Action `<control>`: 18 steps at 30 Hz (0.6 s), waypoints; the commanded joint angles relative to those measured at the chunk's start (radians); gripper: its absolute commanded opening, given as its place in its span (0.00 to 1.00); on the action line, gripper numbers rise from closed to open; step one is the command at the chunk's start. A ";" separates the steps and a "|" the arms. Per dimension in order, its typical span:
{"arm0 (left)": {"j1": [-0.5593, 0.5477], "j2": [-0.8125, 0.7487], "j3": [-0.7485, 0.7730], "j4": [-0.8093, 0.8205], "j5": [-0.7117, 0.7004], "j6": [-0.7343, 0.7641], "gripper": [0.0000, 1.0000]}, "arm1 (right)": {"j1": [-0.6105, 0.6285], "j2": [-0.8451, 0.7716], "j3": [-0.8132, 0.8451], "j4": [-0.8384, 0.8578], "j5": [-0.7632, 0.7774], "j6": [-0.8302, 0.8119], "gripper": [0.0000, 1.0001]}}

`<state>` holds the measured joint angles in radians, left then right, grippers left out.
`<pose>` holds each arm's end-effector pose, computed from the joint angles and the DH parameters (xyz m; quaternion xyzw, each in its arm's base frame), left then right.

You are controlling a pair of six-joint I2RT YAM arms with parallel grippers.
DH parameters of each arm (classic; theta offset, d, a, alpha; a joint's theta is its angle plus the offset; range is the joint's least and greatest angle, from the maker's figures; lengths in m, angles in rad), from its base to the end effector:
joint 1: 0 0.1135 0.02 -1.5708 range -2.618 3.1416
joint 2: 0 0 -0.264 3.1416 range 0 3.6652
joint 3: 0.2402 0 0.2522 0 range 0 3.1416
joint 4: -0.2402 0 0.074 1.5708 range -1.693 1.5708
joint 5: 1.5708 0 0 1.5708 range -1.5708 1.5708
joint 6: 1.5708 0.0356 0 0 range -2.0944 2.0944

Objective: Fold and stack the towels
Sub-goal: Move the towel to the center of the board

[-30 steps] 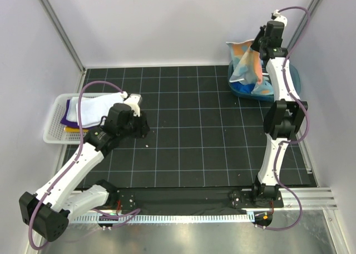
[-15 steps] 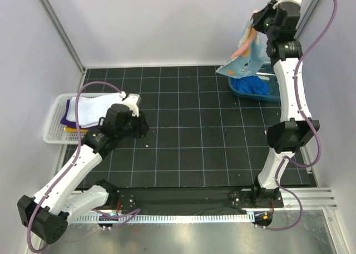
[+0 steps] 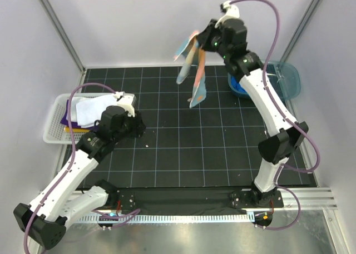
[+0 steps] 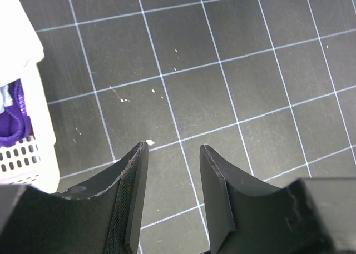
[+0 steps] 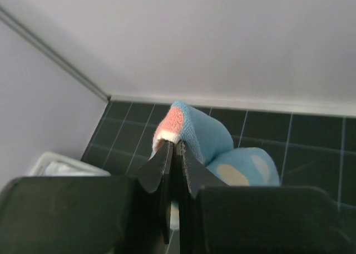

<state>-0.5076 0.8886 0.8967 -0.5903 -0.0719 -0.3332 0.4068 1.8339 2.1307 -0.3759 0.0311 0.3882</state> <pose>0.1668 -0.0899 0.3202 0.0596 0.8779 -0.1646 0.4457 0.3812 0.1630 0.4888 0.0037 0.7345 0.2521 0.6300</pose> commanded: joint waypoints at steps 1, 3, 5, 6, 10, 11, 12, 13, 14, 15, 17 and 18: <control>0.007 -0.019 -0.002 0.003 -0.035 0.006 0.46 | 0.079 -0.181 -0.203 0.118 0.053 0.067 0.01; 0.009 -0.022 -0.001 0.004 -0.039 0.008 0.46 | 0.108 -0.255 -0.436 0.153 0.073 0.128 0.01; 0.012 -0.022 -0.001 0.004 -0.036 0.006 0.46 | 0.156 -0.399 -0.637 0.253 0.072 0.172 0.01; 0.014 -0.017 0.001 0.006 -0.034 0.003 0.47 | 0.174 -0.453 -0.839 0.274 0.091 0.191 0.01; 0.014 -0.002 -0.018 0.024 0.020 -0.039 0.48 | 0.213 -0.649 -1.323 0.315 0.127 0.300 0.03; 0.014 0.006 -0.024 0.032 0.036 -0.074 0.48 | 0.217 -0.720 -1.410 0.343 0.101 0.349 0.05; 0.012 0.015 -0.034 0.046 0.069 -0.101 0.48 | 0.224 -0.751 -1.549 0.335 0.102 0.366 0.09; 0.011 0.036 -0.059 0.059 0.102 -0.124 0.48 | 0.231 -0.787 -1.604 0.309 0.116 0.386 0.13; 0.008 0.047 -0.080 0.105 0.116 -0.180 0.47 | 0.239 -0.820 -1.646 0.254 0.136 0.409 0.19; 0.001 0.058 -0.100 0.134 0.130 -0.206 0.46 | 0.256 -0.887 -1.698 0.215 0.156 0.416 0.30; -0.038 0.093 -0.165 0.228 0.136 -0.277 0.45 | 0.270 -0.961 -1.720 0.097 0.203 0.422 0.39; -0.072 0.105 -0.182 0.251 0.123 -0.292 0.45 | 0.271 -1.042 -1.721 0.071 0.237 0.414 0.46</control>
<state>-0.5247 0.9588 0.7715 -0.4755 0.0067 -0.5026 0.6605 0.9569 0.3805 -0.2810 0.1600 0.7528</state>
